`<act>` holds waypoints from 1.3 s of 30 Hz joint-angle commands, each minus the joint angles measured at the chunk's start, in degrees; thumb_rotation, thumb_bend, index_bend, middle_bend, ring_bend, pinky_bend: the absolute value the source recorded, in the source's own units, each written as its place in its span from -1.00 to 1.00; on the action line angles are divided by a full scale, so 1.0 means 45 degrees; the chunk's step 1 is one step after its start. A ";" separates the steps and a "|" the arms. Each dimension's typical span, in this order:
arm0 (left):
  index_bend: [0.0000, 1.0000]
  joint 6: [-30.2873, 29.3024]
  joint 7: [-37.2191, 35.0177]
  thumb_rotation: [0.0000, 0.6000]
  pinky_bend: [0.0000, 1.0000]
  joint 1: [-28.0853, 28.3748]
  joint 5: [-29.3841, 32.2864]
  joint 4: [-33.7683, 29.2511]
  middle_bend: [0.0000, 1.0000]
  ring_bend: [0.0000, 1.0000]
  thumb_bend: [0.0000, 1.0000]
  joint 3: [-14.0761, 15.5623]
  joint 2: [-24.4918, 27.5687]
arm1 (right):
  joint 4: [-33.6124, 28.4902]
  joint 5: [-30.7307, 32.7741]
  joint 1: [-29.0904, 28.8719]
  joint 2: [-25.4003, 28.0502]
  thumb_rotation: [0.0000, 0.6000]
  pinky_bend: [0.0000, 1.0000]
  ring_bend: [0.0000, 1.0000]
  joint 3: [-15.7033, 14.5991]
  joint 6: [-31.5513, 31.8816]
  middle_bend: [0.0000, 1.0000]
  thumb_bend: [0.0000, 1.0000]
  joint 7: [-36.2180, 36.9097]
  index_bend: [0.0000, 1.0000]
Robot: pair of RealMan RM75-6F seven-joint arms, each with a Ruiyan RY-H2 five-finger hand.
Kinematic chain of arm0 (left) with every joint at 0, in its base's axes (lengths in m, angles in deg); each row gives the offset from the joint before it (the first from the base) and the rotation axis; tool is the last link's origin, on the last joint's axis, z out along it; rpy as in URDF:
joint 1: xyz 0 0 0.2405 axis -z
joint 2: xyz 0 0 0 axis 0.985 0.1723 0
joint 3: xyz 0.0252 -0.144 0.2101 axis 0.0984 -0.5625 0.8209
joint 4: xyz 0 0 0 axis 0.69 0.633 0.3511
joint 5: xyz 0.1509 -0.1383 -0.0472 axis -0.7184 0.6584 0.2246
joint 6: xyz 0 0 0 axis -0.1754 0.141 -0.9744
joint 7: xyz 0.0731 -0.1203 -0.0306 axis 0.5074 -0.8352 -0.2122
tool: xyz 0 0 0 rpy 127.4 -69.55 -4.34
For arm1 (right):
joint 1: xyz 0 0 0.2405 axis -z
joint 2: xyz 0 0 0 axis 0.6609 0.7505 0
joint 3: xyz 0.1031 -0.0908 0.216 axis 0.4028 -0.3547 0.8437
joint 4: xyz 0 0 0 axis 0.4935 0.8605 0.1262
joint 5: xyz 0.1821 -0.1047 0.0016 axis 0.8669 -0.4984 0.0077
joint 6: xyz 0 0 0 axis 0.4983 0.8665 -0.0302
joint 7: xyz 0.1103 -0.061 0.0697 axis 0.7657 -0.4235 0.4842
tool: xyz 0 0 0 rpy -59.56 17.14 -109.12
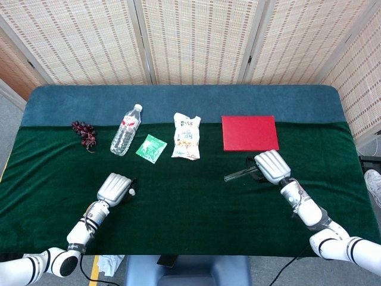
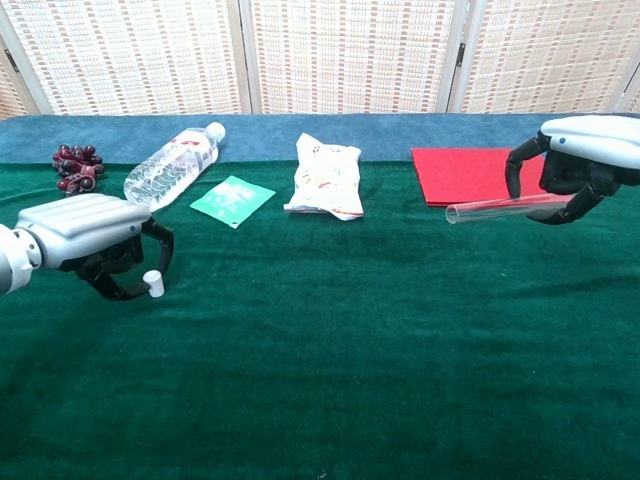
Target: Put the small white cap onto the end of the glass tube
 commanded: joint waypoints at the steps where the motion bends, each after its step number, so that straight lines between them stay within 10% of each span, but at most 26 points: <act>1: 0.04 -0.0028 -0.0029 1.00 0.57 0.0003 -0.0022 0.0007 0.89 0.63 -0.13 0.0006 -0.0016 | 0.0015 -0.0003 -0.0001 -0.0009 1.00 1.00 1.00 0.0004 -0.0015 1.00 0.42 0.0030 0.59; 29: 0.16 -0.3079 -0.5759 1.00 0.57 -0.1290 -0.2034 -0.5629 0.89 0.64 -0.09 -0.2007 0.4980 | -0.0939 -0.0095 -0.1248 -0.2233 1.00 1.00 1.00 0.1424 0.0108 1.00 0.43 0.3458 0.61; 39: 0.18 -0.3356 -0.5763 1.00 0.57 -0.1079 -0.2859 -0.6323 0.89 0.64 -0.09 -0.2006 0.4702 | -0.0752 0.0449 -0.1660 -0.3427 1.00 1.00 1.00 0.1922 -0.0023 1.00 0.43 0.4374 0.61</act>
